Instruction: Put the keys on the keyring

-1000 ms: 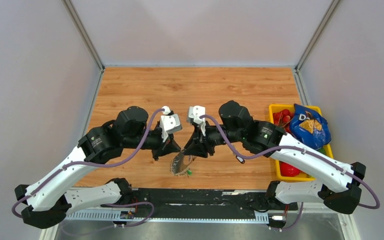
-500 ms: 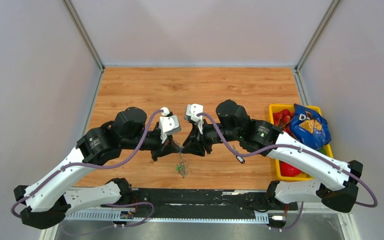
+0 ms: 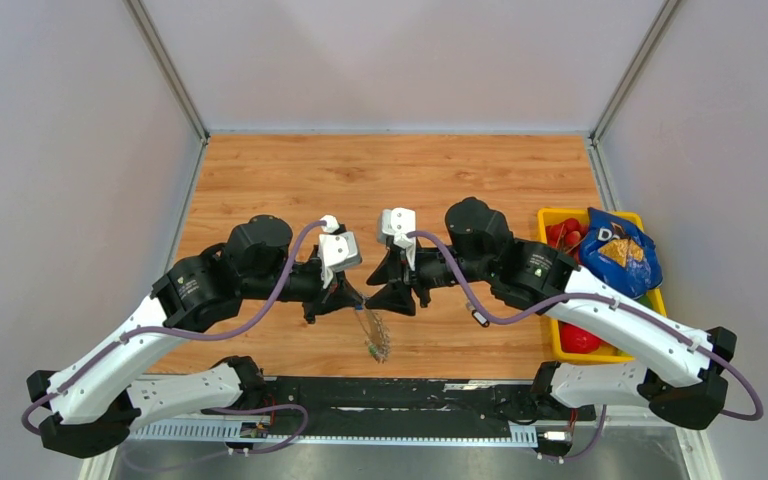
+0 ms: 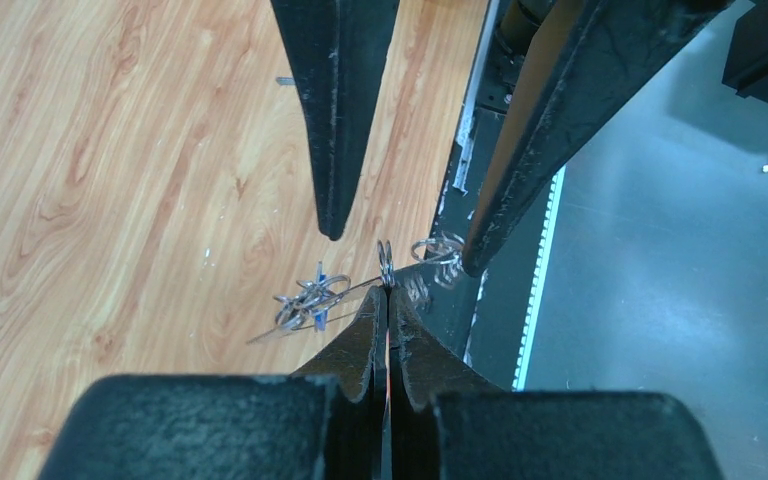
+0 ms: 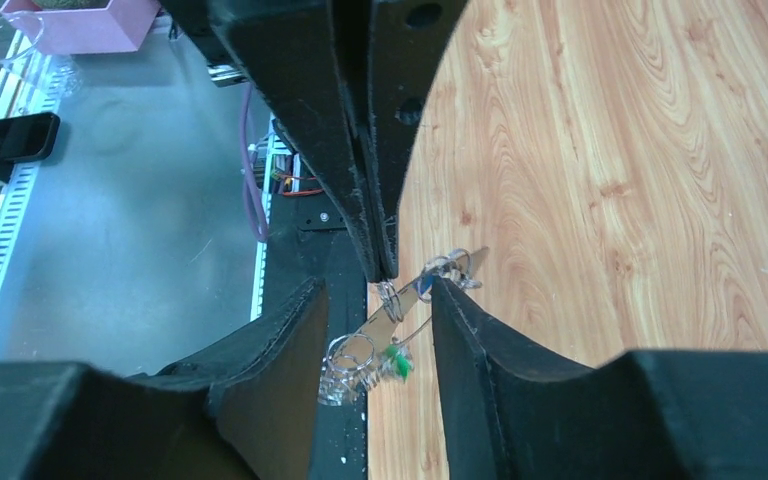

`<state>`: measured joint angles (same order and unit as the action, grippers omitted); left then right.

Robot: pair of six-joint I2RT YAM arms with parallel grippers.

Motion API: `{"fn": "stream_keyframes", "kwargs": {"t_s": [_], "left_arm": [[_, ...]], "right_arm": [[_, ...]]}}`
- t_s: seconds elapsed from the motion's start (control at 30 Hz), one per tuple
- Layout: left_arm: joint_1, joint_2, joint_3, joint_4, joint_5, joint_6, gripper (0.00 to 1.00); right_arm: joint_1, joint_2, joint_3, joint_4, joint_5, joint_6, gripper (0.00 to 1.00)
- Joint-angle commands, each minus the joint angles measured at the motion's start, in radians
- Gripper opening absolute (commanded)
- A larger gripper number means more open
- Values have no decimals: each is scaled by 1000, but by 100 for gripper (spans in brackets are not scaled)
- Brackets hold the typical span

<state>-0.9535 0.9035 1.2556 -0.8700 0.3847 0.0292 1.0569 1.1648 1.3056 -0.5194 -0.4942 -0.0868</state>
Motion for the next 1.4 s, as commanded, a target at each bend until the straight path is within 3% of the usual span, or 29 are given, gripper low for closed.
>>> {"fn": "stream_keyframes", "kwargs": {"t_s": [0.0,0.93,1.0,1.1,1.37], "left_arm": [[-6,-20,19,65,22,15,0],[-14,-32,24,61,30,26,0],[-15,-32,25,61,31,26,0],[-16,-32,26,61,33,27,0],[-16,-48,14,97,66,31,2]], "right_arm": [[2,-3,60,-4,-89,-70,45],[2,30,49,-36,-95,-108,22],[2,32,50,-37,-97,-108,17],[3,39,54,-36,-104,-104,0],[14,12,26,21,-110,-73,0]]}}
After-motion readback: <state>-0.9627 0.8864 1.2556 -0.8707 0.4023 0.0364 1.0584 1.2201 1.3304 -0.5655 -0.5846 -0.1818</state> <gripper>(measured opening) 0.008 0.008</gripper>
